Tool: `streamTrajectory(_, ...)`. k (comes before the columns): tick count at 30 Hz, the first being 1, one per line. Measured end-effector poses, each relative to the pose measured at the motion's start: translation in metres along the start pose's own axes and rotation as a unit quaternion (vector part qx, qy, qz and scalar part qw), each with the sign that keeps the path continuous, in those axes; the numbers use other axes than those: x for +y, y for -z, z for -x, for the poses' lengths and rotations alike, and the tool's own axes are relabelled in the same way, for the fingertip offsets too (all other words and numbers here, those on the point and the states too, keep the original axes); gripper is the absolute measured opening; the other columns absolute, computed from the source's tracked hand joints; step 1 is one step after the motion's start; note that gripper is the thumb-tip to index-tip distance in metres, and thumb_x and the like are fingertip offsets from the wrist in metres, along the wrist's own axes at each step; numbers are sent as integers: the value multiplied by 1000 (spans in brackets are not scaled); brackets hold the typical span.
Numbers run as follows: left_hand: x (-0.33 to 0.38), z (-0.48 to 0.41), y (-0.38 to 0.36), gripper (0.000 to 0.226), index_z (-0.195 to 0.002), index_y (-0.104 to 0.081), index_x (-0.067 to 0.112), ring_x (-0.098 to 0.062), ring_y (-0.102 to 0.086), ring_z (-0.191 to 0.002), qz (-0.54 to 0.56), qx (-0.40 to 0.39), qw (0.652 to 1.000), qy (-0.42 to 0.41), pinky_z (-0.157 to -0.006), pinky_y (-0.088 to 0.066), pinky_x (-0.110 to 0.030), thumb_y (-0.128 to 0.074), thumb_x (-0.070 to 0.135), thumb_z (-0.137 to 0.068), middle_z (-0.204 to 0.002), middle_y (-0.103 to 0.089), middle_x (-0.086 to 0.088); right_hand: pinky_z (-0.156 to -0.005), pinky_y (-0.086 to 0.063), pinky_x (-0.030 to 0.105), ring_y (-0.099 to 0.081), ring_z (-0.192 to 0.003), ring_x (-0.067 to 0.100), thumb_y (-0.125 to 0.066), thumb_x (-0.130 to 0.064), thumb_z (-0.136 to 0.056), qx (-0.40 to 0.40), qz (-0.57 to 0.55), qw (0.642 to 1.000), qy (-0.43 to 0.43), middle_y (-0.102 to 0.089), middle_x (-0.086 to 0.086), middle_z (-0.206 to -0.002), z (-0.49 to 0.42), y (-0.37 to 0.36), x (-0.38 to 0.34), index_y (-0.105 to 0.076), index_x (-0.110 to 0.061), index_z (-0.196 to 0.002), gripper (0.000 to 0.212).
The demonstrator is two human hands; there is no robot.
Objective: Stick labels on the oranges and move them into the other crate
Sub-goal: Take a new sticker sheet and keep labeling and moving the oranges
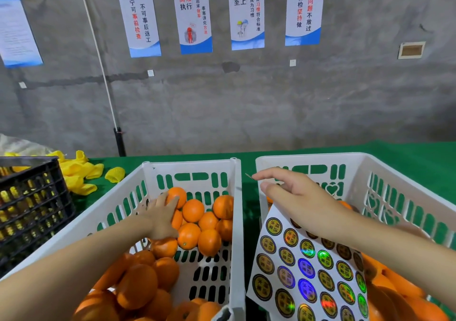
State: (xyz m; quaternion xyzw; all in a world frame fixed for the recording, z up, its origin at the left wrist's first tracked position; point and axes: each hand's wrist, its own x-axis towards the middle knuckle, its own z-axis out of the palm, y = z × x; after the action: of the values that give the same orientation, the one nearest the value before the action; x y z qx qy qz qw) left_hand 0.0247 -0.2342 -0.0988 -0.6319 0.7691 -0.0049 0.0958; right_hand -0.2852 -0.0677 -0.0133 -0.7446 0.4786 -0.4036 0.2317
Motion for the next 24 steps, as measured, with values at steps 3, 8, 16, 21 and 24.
streamTrajectory(3, 2, 1, -3, 108, -156, 18, 35, -41, -37, -141, 79, -121, 989, -12, -105, -46, -40, -67, 40, -90, -161, 29, -18, -39, -25, 17, -26, -35, 5, -43, -38, -101, -4, -1, 1000, 3, -34, -7, -42, 0, 0, -1, -55, -43, -123, 26)
streamTrajectory(8, 6, 4, -10, 80, -157, -11, 46, -50, -14, -149, 4, -170, 985, 1, -118, -30, -50, -58, 48, -92, -161, 23, -25, -38, -26, 15, -29, -34, 3, -44, -40, -99, -11, 1, 1000, 9, -38, -7, -45, 0, 0, 0, -54, -47, -121, 26)
streamTrajectory(16, 8, 3, -6, 68, -155, -25, 36, -28, -49, -130, 78, -160, 984, 19, -107, -39, -36, -53, 54, -96, -142, -52, -8, -37, -25, 16, -28, -35, 4, -44, -42, -98, -12, -4, 1000, 15, -37, -7, -43, 0, 0, -1, -54, -51, -119, 25)
streamTrajectory(21, 7, 1, -10, 41, -144, -42, 46, -31, -40, -134, 24, -88, 995, 27, -117, -25, -45, -34, 44, -105, -141, -52, -6, -38, -25, 13, -29, -34, 4, -45, -36, -100, 0, -1, 1000, 16, -37, -8, -40, -1, 1, -3, -55, -46, -120, 25)
streamTrajectory(24, 13, 5, -7, 28, -123, -55, 47, -37, -32, -135, -8, -57, 998, 33, -115, -23, -50, -37, 43, -103, -135, -51, -9, -37, -25, 13, -28, -33, 4, -45, -36, -100, -5, -1, 1000, 16, -37, -8, -40, -1, 1, -2, -54, -46, -121, 25)
